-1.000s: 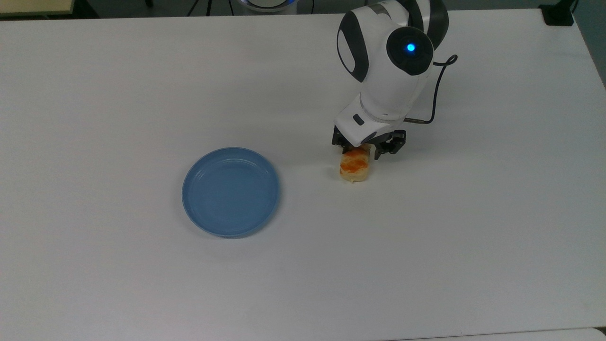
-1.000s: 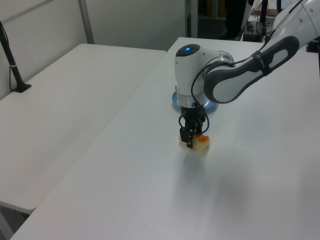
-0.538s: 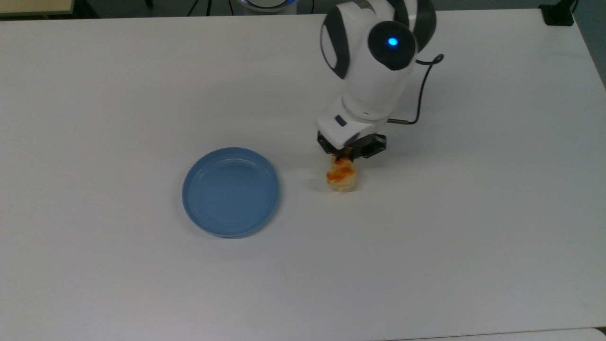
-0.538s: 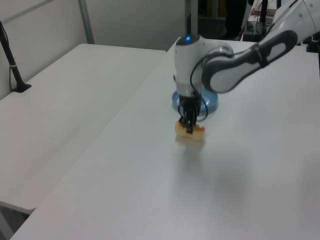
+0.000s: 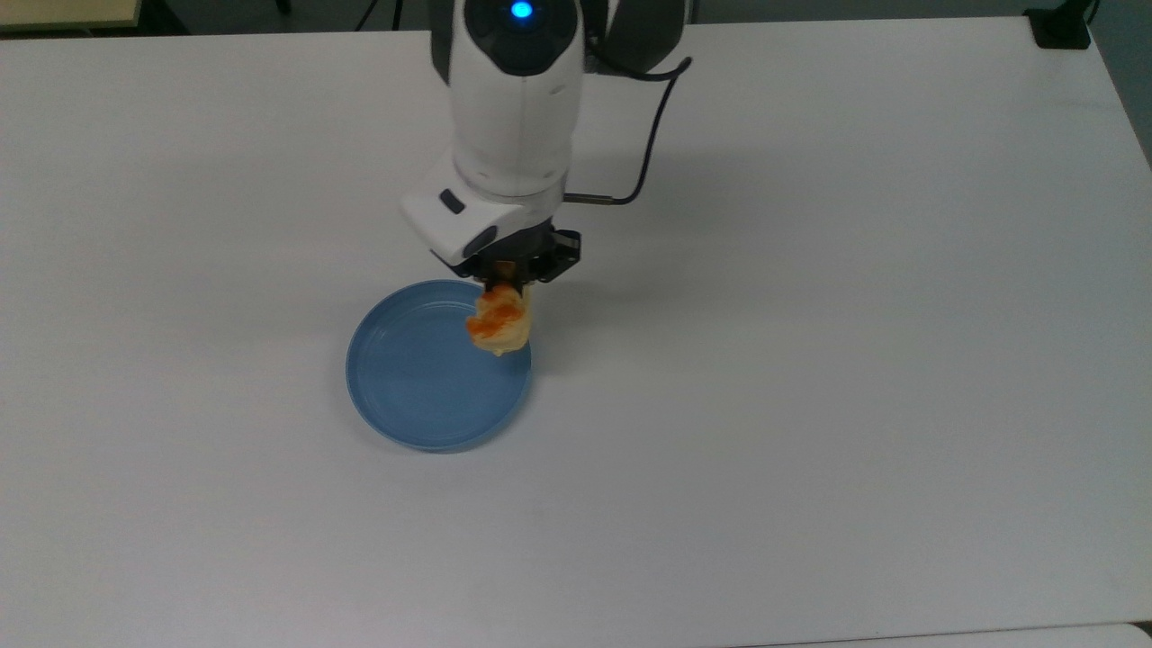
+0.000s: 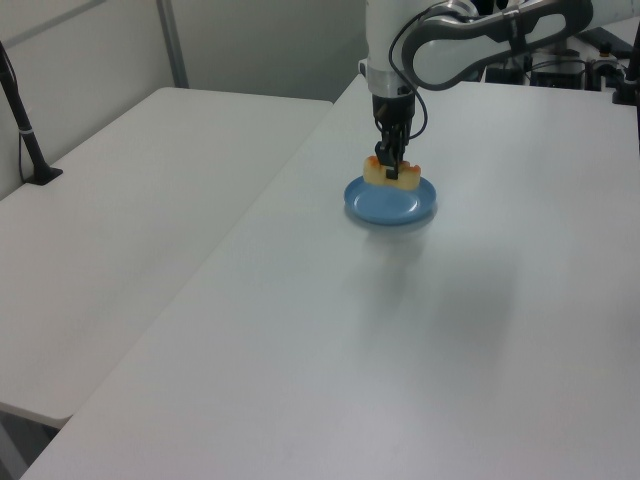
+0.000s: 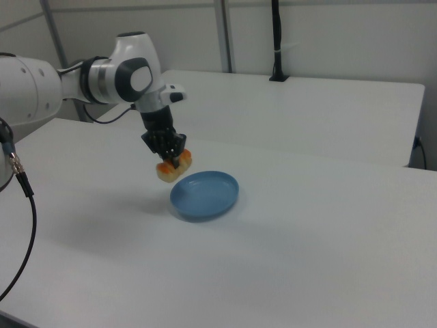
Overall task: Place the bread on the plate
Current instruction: 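Lift the bread roll and carry it over the blue plate, then lower the bread roll onto the plate and open the gripper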
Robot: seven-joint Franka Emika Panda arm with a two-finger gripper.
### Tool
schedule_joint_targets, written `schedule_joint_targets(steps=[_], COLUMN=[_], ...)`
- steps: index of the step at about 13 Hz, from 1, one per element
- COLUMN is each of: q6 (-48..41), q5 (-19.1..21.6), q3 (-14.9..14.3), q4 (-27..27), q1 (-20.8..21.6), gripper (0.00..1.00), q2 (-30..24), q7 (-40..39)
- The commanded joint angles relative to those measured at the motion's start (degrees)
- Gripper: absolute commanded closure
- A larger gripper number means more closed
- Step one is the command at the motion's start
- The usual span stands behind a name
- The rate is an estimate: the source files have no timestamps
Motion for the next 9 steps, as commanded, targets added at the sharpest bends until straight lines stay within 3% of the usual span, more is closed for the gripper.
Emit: schedule_joint_targets(steps=[1, 7, 9], q6=[1.43, 9.61, 9.71], q5=[-2.23, -5.04, -5.58], q3=[0.24, 0.24, 0.33], q4=[0.40, 0.05, -0.30], q1=[-3.34, -5.64, -5.46], gripper=[0.74, 0.68, 0.58], q2=[0.77, 5.16, 6.21], q7=[-10.07, -14.32, -14.14])
